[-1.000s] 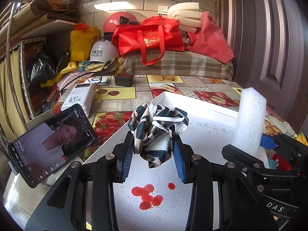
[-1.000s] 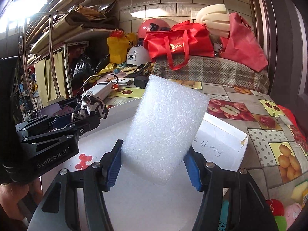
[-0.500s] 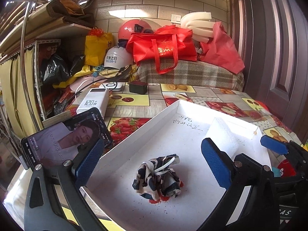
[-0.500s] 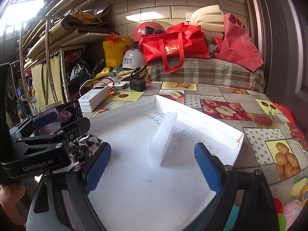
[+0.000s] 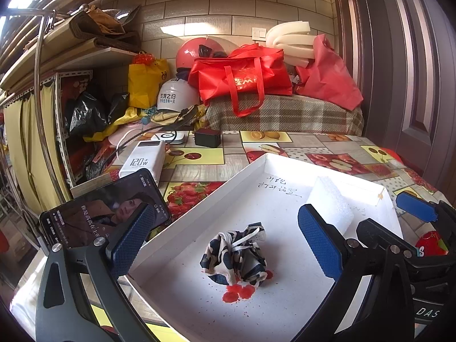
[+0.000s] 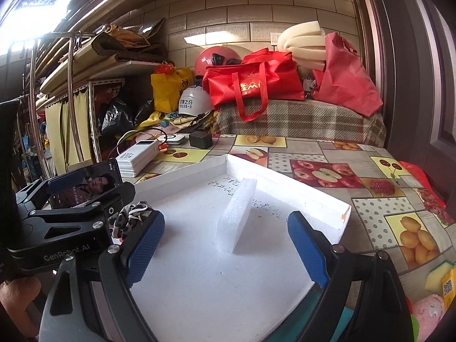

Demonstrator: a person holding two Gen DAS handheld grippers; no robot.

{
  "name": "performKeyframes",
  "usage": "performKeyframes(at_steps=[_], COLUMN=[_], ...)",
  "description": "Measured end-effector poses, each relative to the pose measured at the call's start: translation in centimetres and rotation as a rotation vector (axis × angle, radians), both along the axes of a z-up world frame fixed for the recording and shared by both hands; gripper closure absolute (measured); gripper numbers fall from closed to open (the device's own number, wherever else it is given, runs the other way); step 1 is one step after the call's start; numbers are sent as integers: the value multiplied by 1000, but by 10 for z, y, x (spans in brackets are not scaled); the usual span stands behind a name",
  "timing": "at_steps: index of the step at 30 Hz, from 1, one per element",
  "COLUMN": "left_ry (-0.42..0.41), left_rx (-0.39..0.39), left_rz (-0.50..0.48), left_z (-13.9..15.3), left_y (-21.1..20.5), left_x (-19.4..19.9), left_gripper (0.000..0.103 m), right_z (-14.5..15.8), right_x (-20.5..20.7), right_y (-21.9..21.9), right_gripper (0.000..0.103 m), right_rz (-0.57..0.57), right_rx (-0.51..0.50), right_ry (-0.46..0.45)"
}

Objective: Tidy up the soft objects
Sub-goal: 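Move both grippers back from the box to the pile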

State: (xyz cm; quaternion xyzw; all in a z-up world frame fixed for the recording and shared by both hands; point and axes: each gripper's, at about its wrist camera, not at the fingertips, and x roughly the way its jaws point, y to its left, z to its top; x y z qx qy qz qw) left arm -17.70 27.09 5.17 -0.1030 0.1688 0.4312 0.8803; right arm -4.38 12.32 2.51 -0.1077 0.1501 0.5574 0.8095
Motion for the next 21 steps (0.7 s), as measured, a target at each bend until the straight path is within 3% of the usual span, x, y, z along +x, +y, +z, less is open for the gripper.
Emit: performKeyframes(at_steps=[9, 15, 18, 21], left_ry=[-35, -45, -79, -126], left_rx=[67, 94, 112, 59], left_rz=[20, 12, 24, -7], left_z=[4, 6, 8, 7], left_y=[-13, -28, -40, -47], left_x=[-8, -13, -22, -29], left_gripper=[1, 1, 1, 1], right_z=[7, 6, 12, 27], right_x=[-8, -4, -8, -19], right_y=[-25, -48, -85, -128], right_gripper=[15, 15, 15, 14], right_rz=[-44, -65, -58, -25], right_rx=[127, 151, 269, 380], right_ry=[-59, -1, 16, -16])
